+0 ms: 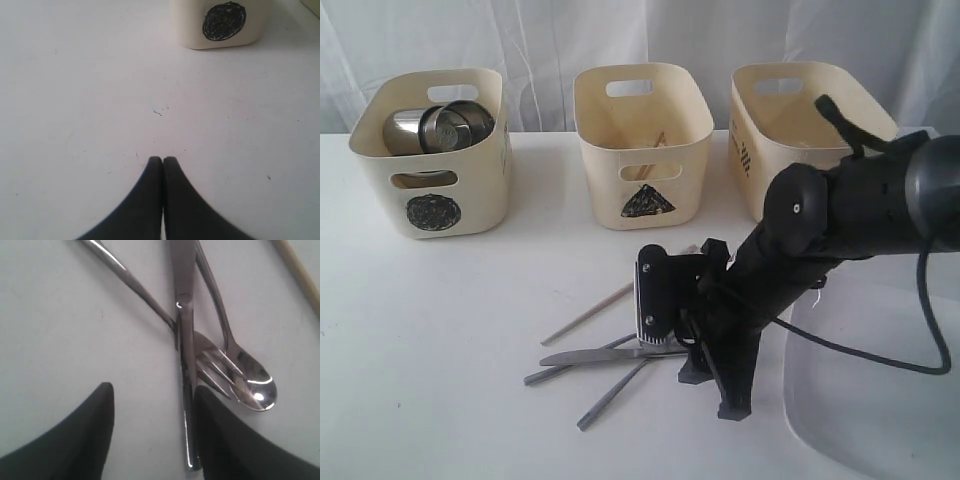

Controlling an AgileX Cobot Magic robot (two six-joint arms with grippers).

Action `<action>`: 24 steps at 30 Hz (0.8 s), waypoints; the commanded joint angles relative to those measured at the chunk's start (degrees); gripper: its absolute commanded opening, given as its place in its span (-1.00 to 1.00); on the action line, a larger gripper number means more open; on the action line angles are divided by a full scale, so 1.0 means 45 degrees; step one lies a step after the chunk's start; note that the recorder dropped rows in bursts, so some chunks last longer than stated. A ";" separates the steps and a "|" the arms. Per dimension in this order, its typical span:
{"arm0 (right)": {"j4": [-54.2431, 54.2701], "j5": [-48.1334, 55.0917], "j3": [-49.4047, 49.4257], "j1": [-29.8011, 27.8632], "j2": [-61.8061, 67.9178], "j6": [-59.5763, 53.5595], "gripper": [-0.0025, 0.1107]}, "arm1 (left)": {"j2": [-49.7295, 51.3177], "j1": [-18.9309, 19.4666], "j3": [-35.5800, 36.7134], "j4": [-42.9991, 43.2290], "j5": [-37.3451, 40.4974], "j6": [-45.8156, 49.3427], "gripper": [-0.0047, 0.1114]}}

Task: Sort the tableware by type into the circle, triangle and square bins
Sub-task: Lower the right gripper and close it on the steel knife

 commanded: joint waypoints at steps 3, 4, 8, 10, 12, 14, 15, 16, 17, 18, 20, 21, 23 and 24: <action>0.0112 -0.1239 0.0026 0.0004 0.0757 -0.0348 -0.13 | -0.0063 -0.0007 0.0029 -0.0100 -0.0006 -0.0081 -0.92; 0.0171 -0.1440 0.0026 0.0004 0.0828 -0.0296 -0.13 | -0.0063 -0.0007 0.0029 -0.0100 -0.0006 -0.0081 -0.92; 0.0349 -0.1635 0.0026 0.0004 0.1173 -0.0235 -0.13 | -0.0063 -0.0007 0.0029 -0.0100 -0.0006 -0.0081 -0.92; 0.0349 -0.1635 0.0026 0.0004 0.1330 -0.0235 -0.17 | -0.0063 -0.0007 0.0029 -0.0100 -0.0006 -0.0081 -0.92; 0.0349 -0.1660 0.0026 0.0004 0.1478 -0.0235 -0.25 | -0.0063 -0.0007 0.0029 -0.0100 -0.0006 -0.0081 -0.92; 0.0375 -0.1660 0.0026 0.0004 0.1636 -0.0235 -0.35 | -0.0063 -0.0007 0.0029 -0.0100 -0.0006 -0.0081 -0.92; 0.0375 -0.1635 0.0026 0.0004 0.1732 -0.0235 -0.39 | -0.0063 -0.0007 0.0029 -0.0100 -0.0006 -0.0081 -0.92; 0.0402 -0.1588 0.0026 0.0004 0.1793 -0.0235 -0.41 | -0.0063 -0.0007 0.0029 -0.0100 -0.0006 -0.0081 -0.92; 0.0402 -0.1588 0.0026 0.0004 0.1866 -0.0235 -0.43 | -0.0063 -0.0007 0.0029 -0.0100 -0.0006 -0.0081 -0.92; 0.0402 -0.1554 0.0026 0.0004 0.1891 -0.0235 -0.44 | -0.0063 -0.0007 0.0029 -0.0100 -0.0006 -0.0081 -0.92; 0.0402 -0.1506 0.0026 0.0004 0.1915 -0.0235 -0.47 | -0.0063 -0.0007 0.0029 -0.0100 -0.0006 -0.0081 -0.92; 0.0402 -0.1506 0.0026 0.0004 0.1915 -0.0235 -0.49 | -0.0063 -0.0007 0.0029 -0.0100 -0.0006 -0.0081 -0.92; 0.0402 -0.1481 0.0026 0.0004 0.1915 -0.0235 -0.58 | -0.0063 -0.0007 0.0029 -0.0100 -0.0006 -0.0081 -0.92; 0.0402 -0.1481 0.0026 0.0004 0.1915 -0.0235 -0.65 | -0.0063 -0.0007 0.0029 -0.0100 -0.0006 -0.0081 -0.92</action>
